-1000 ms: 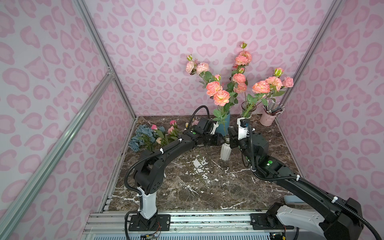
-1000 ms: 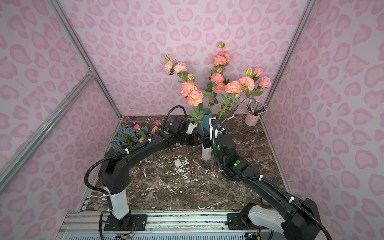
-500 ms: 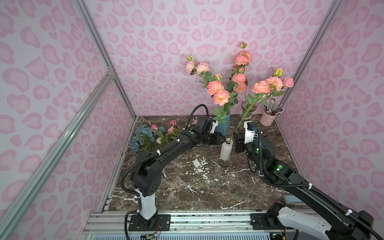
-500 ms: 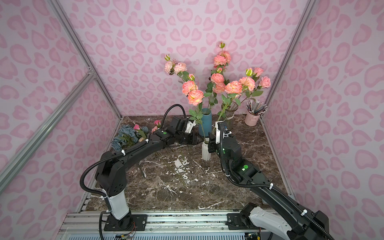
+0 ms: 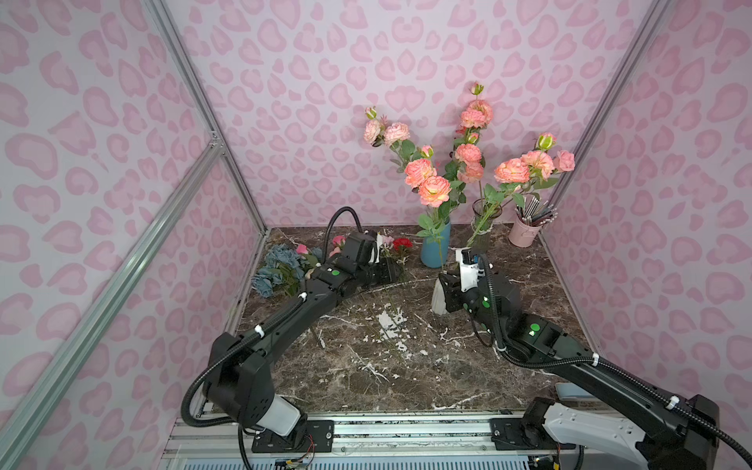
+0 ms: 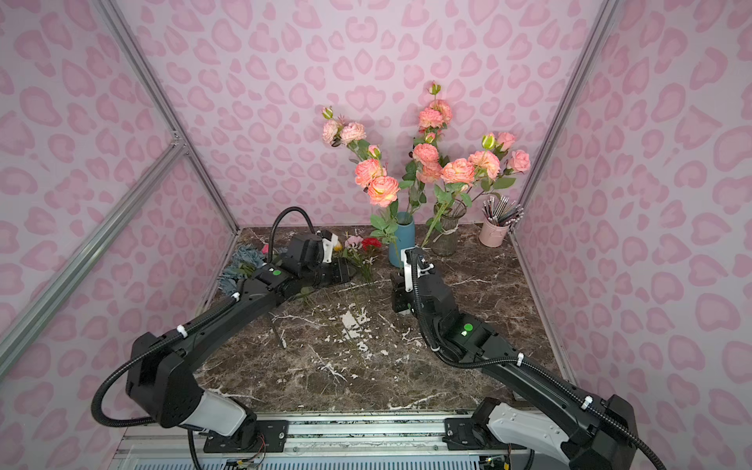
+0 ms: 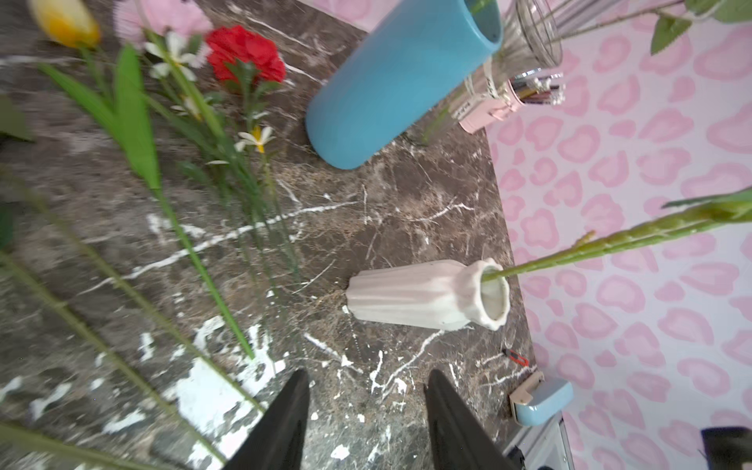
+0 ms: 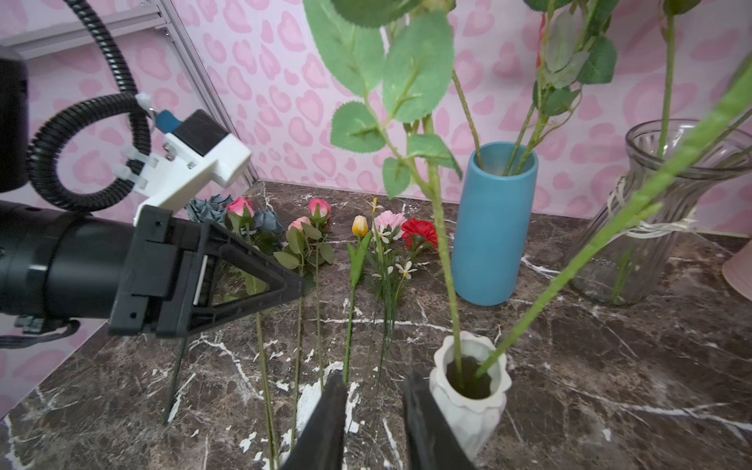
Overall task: Place the pink flowers into the vase
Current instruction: Place the flower in the vase, then pick up the flower at the center of the board.
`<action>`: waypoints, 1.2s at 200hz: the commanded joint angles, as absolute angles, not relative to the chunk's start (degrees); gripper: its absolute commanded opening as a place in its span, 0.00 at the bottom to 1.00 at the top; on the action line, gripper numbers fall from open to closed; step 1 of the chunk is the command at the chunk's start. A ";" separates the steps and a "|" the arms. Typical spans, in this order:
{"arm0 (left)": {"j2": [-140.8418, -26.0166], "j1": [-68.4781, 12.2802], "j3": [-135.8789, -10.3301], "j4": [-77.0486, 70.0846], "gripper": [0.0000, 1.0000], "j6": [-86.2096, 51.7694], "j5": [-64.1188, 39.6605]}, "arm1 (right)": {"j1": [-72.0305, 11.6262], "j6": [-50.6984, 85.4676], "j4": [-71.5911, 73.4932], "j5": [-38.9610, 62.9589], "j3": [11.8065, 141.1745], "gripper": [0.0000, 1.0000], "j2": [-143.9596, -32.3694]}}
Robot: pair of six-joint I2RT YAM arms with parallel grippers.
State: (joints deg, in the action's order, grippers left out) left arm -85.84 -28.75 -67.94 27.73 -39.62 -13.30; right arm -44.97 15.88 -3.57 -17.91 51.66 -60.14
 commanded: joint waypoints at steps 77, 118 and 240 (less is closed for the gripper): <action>-66.91 -15.21 -55.09 34.76 0.51 -49.60 3.99 | -46.85 22.13 -4.80 -18.44 46.02 0.27 -55.46; -68.98 -13.11 -57.35 35.33 0.51 -48.84 4.34 | -45.94 22.05 -6.49 -18.73 44.34 0.26 -52.81; -92.57 -18.90 -63.12 30.36 0.42 -54.19 6.68 | -37.21 24.70 -11.36 -12.61 43.47 0.26 -49.85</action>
